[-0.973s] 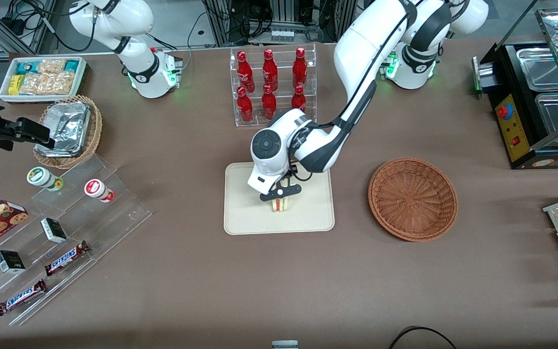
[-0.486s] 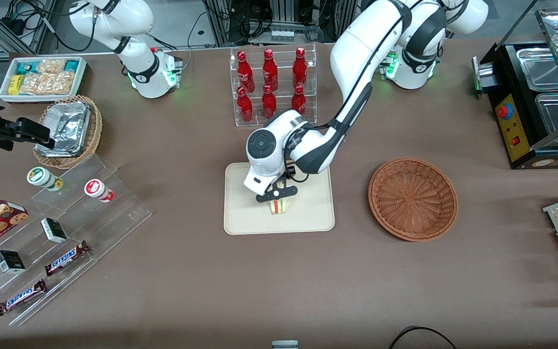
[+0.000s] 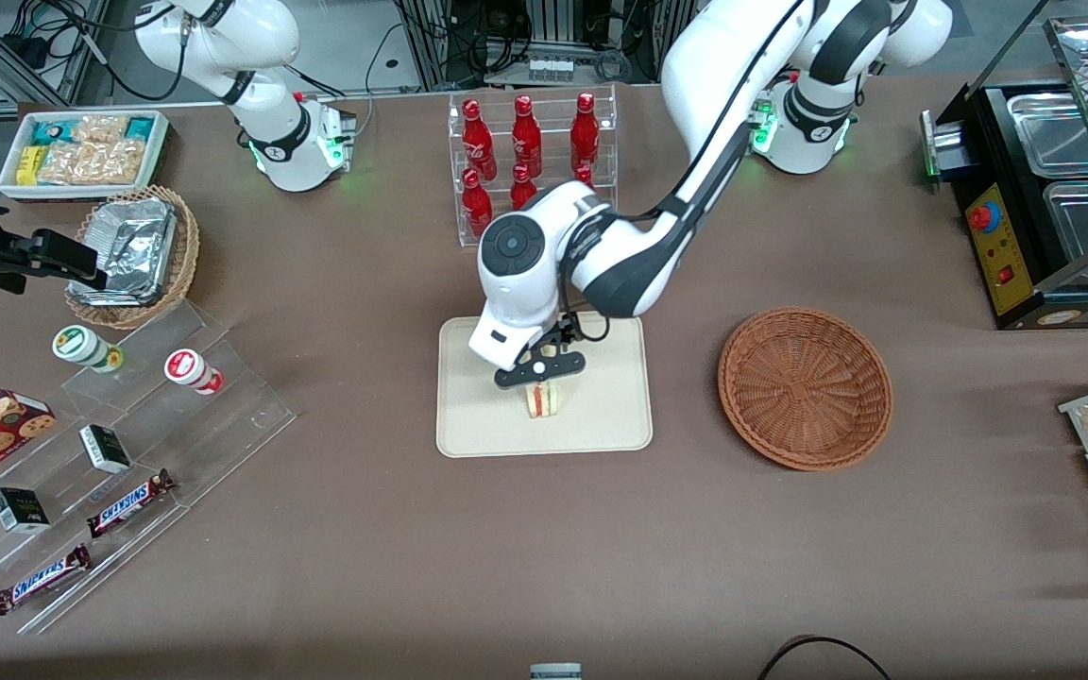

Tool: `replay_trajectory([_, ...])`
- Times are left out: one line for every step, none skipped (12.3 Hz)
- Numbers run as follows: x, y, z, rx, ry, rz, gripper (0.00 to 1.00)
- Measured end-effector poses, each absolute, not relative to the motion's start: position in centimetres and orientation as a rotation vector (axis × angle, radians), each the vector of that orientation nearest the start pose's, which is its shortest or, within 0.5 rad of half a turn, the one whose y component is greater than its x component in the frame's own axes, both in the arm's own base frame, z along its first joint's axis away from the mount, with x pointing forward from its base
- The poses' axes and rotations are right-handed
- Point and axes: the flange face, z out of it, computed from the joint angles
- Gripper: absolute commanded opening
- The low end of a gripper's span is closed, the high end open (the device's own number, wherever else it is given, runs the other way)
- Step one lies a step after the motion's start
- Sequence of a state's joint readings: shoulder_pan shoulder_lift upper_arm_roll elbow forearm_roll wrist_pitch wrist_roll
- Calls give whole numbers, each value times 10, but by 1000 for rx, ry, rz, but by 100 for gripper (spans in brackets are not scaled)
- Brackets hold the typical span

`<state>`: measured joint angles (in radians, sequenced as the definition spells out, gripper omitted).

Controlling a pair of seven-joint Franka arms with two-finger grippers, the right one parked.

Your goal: Place sandwich from basket to tray

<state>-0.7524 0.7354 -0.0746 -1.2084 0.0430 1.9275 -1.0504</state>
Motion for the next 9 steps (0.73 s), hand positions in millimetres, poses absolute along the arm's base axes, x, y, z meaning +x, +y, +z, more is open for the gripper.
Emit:
replay_trajectory([524,-529,360,-3117,-369,15,100])
replay_trajectory([529,-518,376,-3109,-379,15,100])
replay_trajectory([535,-504,387,-3097,-392,18,100])
replay_trajectory([543,-485,396,-3090,-387,21,100])
replay_trajectory([553,-462,401,-3087,-358,28,100])
replay_trajectory([561,-437,404,-3083,-330,37,100])
replay_trajectory([568,-412,408,-3076,-317,49,100])
replay_trajectory([574,-388,411,-3071,-300,60,100])
replay_trajectory([576,-365,415,-3068,-266,73,100])
